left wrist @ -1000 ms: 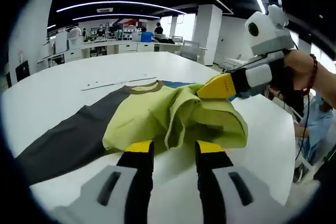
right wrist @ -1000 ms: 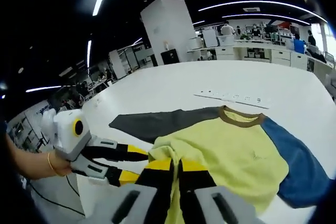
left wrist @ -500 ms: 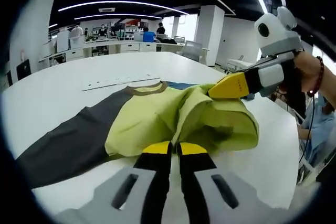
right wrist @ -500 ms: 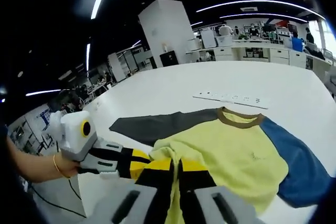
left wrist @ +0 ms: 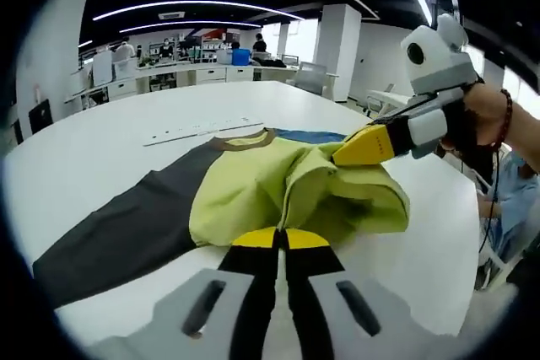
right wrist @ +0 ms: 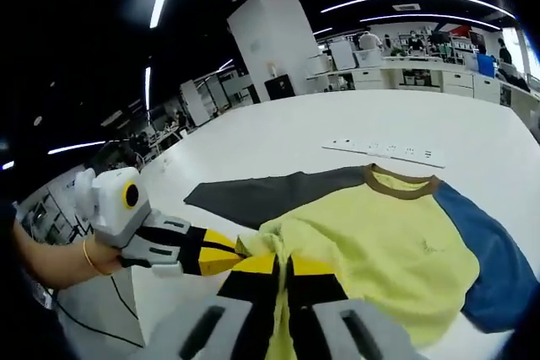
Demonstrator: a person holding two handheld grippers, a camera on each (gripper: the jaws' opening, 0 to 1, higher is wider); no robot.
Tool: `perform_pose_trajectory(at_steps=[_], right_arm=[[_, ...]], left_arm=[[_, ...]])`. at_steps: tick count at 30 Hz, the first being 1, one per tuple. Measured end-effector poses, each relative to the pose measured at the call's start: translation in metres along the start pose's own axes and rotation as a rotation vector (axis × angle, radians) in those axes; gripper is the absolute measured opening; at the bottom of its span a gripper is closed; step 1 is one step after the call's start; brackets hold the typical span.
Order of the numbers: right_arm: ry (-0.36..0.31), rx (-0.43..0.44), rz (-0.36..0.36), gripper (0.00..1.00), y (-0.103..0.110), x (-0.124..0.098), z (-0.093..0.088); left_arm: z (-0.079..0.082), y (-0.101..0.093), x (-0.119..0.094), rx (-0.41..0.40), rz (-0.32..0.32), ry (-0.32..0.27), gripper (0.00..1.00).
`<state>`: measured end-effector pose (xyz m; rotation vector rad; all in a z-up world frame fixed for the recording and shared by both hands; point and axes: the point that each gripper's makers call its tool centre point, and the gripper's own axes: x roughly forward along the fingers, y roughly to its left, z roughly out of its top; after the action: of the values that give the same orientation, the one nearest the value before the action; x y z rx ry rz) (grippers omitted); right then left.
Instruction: Fold the garment on the visible template until the final outline fits inside the template.
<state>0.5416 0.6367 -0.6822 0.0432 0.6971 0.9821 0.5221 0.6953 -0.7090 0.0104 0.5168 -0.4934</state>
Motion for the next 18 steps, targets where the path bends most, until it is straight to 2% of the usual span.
perform_pose_trajectory(at_steps=[9,18], right_arm=[[0.067,-0.036,0.014,0.00,0.008,0.015,-0.018],[0.157,-0.119,0.014,0.00,0.020,0.026,-0.046]], left_arm=[[0.000,0.003,-0.025,0.009,0.015,0.000,0.00],[-0.013,-0.001,-0.046,-0.004,0.032,0.015,0.00]])
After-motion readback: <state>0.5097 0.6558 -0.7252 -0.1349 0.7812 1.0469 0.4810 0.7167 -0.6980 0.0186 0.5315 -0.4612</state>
